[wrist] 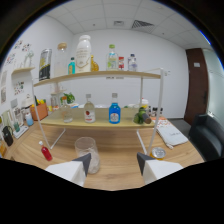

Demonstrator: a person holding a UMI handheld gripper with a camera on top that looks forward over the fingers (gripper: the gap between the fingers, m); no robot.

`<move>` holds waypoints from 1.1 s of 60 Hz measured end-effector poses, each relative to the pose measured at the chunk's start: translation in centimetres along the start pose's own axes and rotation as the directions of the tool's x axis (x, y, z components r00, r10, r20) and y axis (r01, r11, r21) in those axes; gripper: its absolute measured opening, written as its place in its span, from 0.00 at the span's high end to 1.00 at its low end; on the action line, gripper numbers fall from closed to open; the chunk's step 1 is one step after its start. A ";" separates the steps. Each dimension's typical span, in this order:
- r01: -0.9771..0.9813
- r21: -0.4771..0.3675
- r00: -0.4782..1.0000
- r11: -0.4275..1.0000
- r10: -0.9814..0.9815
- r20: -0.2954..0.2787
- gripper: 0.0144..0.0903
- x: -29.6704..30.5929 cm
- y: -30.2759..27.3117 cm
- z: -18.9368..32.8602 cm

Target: Make me a cup of Vodka Sunrise.

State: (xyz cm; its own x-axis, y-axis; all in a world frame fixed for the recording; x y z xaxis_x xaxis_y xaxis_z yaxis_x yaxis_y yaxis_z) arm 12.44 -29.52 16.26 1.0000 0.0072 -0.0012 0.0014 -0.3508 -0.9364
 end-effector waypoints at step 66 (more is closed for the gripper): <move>-0.022 -0.003 0.999 1.000 0.022 0.034 0.70 -17.3 -8.3 17.0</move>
State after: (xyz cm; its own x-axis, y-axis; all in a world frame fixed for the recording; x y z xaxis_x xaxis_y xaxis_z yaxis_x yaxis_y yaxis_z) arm -4.95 -10.83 18.12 0.9990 0.0312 -0.0335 -0.0204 -0.3533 -0.9353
